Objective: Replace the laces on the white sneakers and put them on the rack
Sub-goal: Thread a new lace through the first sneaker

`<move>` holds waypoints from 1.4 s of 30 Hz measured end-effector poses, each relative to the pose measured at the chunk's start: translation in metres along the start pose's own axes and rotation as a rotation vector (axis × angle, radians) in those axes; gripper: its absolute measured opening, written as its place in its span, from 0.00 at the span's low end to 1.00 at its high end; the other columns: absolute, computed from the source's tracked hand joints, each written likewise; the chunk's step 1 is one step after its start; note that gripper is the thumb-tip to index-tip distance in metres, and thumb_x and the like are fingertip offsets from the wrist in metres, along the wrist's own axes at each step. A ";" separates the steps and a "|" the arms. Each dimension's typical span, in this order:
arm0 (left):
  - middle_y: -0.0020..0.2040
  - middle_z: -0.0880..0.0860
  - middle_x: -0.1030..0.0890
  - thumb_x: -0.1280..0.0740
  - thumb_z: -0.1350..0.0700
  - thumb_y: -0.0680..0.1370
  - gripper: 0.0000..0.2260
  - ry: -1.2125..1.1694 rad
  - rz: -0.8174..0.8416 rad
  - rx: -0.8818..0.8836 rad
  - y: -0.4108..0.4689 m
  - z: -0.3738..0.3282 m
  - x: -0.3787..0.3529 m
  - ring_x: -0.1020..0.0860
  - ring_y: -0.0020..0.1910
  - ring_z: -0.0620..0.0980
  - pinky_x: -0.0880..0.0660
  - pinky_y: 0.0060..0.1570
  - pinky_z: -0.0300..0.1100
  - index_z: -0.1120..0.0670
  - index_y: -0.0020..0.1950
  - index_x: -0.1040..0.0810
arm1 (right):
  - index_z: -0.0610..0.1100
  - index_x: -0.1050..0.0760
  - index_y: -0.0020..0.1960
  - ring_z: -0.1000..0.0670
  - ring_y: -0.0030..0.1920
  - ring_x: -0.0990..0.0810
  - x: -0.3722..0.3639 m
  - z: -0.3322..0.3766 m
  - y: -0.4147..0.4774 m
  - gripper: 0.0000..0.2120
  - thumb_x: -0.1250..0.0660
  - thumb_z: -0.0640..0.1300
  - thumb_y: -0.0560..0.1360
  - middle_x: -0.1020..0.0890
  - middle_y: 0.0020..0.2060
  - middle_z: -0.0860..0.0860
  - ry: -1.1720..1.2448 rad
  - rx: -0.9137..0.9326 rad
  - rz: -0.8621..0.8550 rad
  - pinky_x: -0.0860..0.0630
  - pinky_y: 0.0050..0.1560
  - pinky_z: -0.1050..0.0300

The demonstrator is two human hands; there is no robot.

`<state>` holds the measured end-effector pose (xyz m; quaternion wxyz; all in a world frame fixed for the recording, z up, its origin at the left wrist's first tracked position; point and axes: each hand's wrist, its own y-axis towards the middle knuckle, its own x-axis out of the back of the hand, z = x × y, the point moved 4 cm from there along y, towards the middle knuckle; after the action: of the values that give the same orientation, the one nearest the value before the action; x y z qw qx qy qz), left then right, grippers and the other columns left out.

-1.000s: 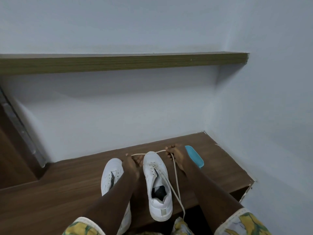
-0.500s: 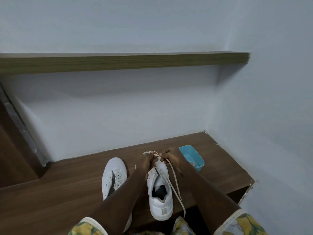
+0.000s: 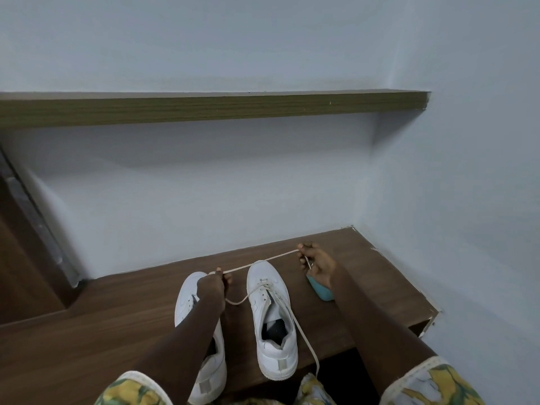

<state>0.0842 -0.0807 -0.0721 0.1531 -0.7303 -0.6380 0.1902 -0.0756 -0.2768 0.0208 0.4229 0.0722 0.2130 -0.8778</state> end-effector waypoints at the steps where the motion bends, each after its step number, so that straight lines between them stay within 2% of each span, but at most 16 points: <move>1: 0.20 0.47 0.23 0.38 0.54 0.80 0.15 0.010 0.010 0.005 -0.004 -0.002 -0.001 0.27 0.19 0.43 0.34 0.25 0.36 0.57 0.35 0.26 | 0.44 0.27 0.42 0.58 0.24 0.28 0.000 0.002 0.000 0.08 0.39 0.36 0.79 0.27 0.30 0.50 0.062 0.001 0.010 0.31 0.25 0.66; 3: 0.22 0.48 0.23 0.39 0.55 0.81 0.15 0.022 0.042 -0.013 -0.014 -0.006 -0.006 0.27 0.24 0.46 0.33 0.23 0.35 0.57 0.35 0.26 | 0.43 0.26 0.44 0.58 0.25 0.25 0.001 0.010 -0.001 0.08 0.40 0.36 0.79 0.24 0.29 0.50 0.202 0.029 0.031 0.27 0.26 0.66; 6: 0.33 0.51 0.20 0.42 0.49 0.82 0.16 0.115 0.138 -0.093 -0.039 -0.015 -0.016 0.25 0.33 0.50 0.30 0.35 0.40 0.56 0.41 0.22 | 0.40 0.26 0.46 0.56 0.29 0.19 0.001 0.029 -0.003 0.08 0.43 0.34 0.80 0.19 0.29 0.49 0.442 0.099 0.072 0.22 0.30 0.65; 10: 0.48 0.56 0.21 0.37 0.55 0.78 0.07 0.623 0.063 -0.382 -0.053 -0.024 -0.020 0.24 0.46 0.52 0.29 0.49 0.45 0.55 0.52 0.22 | 0.38 0.26 0.46 0.50 0.39 0.15 0.003 0.059 -0.006 0.10 0.44 0.30 0.79 0.16 0.36 0.44 0.604 0.220 0.131 0.17 0.44 0.57; 12: 0.62 0.58 0.26 0.36 0.58 0.77 0.15 0.865 0.099 -0.481 -0.050 -0.022 -0.030 0.27 0.60 0.56 0.32 0.59 0.46 0.57 0.63 0.26 | 0.38 0.26 0.47 0.49 0.41 0.14 0.003 0.068 -0.008 0.10 0.44 0.30 0.79 0.15 0.38 0.43 0.594 0.251 0.144 0.19 0.47 0.53; 14: 0.69 0.58 0.30 0.37 0.55 0.79 0.21 1.102 0.194 -0.470 -0.044 -0.013 -0.040 0.30 0.66 0.57 0.37 0.64 0.42 0.60 0.70 0.33 | 0.37 0.25 0.48 0.49 0.42 0.14 0.001 0.073 -0.010 0.10 0.45 0.30 0.79 0.15 0.38 0.43 0.604 0.253 0.149 0.20 0.48 0.51; 19: 0.61 0.65 0.25 0.43 0.57 0.82 0.16 0.857 0.304 -0.165 -0.028 0.016 -0.051 0.26 0.61 0.61 0.30 0.61 0.49 0.67 0.63 0.28 | 0.32 0.26 0.51 0.47 0.44 0.15 -0.007 0.081 -0.017 0.15 0.50 0.29 0.77 0.16 0.34 0.45 0.640 0.229 0.200 0.21 0.52 0.49; 23: 0.52 0.60 0.23 0.42 0.55 0.82 0.15 0.413 0.317 0.026 -0.015 0.037 -0.054 0.24 0.53 0.58 0.26 0.56 0.50 0.65 0.61 0.26 | 0.35 0.26 0.54 0.50 0.45 0.15 -0.004 0.078 -0.017 0.16 0.48 0.24 0.76 0.15 0.43 0.43 0.561 0.245 0.179 0.20 0.51 0.53; 27: 0.30 0.55 0.24 0.45 0.58 0.82 0.15 0.202 0.264 0.020 -0.041 0.020 -0.060 0.25 0.28 0.49 0.30 0.28 0.38 0.63 0.40 0.27 | 0.37 0.24 0.52 0.51 0.44 0.15 0.004 0.070 -0.012 0.10 0.40 0.27 0.76 0.16 0.43 0.45 0.454 0.283 0.102 0.20 0.51 0.57; 29: 0.26 0.52 0.24 0.46 0.56 0.83 0.14 0.121 0.308 0.030 -0.045 0.012 -0.069 0.25 0.21 0.42 0.28 0.23 0.34 0.61 0.42 0.28 | 0.38 0.23 0.48 0.52 0.41 0.15 0.006 0.064 -0.007 0.07 0.39 0.30 0.77 0.15 0.39 0.46 0.410 0.282 0.072 0.19 0.48 0.59; 31: 0.39 0.51 0.23 0.45 0.53 0.82 0.10 0.095 0.406 0.036 -0.049 0.006 -0.083 0.22 0.34 0.44 0.24 0.39 0.39 0.58 0.53 0.28 | 0.39 0.22 0.47 0.53 0.39 0.15 0.010 0.059 -0.004 0.06 0.38 0.34 0.77 0.15 0.36 0.48 0.358 0.282 0.045 0.18 0.44 0.60; 33: 0.43 0.51 0.25 0.43 0.55 0.81 0.06 0.044 0.482 0.017 -0.059 -0.003 -0.096 0.25 0.41 0.47 0.26 0.46 0.43 0.54 0.51 0.27 | 0.41 0.22 0.46 0.54 0.37 0.17 0.012 0.055 -0.001 0.05 0.36 0.37 0.77 0.17 0.34 0.50 0.267 0.289 0.007 0.20 0.43 0.62; 36: 0.46 0.54 0.23 0.46 0.62 0.82 0.08 0.006 0.587 -0.096 -0.075 -0.017 -0.113 0.22 0.43 0.48 0.27 0.48 0.41 0.55 0.53 0.28 | 0.41 0.20 0.48 0.56 0.36 0.26 0.014 0.050 0.003 0.04 0.33 0.39 0.76 0.21 0.38 0.50 0.074 0.320 -0.074 0.26 0.41 0.66; 39: 0.44 0.57 0.23 0.51 0.65 0.83 0.13 0.042 0.699 -0.197 -0.087 -0.027 -0.114 0.18 0.35 0.45 0.23 0.41 0.37 0.63 0.63 0.31 | 0.31 0.23 0.56 0.59 0.43 0.24 0.015 0.044 0.008 0.11 0.36 0.35 0.77 0.20 0.48 0.47 -0.083 0.373 -0.149 0.25 0.42 0.73; 40: 0.42 0.57 0.24 0.51 0.66 0.83 0.13 0.110 0.633 -0.221 -0.084 -0.028 -0.108 0.19 0.32 0.44 0.23 0.36 0.34 0.65 0.61 0.29 | 0.29 0.24 0.57 0.59 0.44 0.23 0.015 0.042 0.009 0.11 0.37 0.33 0.77 0.21 0.48 0.45 -0.113 0.381 -0.151 0.25 0.44 0.73; 42: 0.38 0.55 0.25 0.47 0.67 0.81 0.13 0.299 0.421 -0.298 -0.074 -0.029 -0.086 0.21 0.35 0.50 0.27 0.32 0.32 0.61 0.47 0.24 | 0.24 0.27 0.57 0.57 0.41 0.23 0.012 0.036 0.009 0.11 0.41 0.29 0.78 0.22 0.45 0.44 -0.137 0.368 -0.113 0.24 0.41 0.72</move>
<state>0.0233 -0.1552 -0.0049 0.0938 -0.8809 -0.4637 0.0125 -0.0744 -0.3062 0.0468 0.3661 0.0762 0.0236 -0.9272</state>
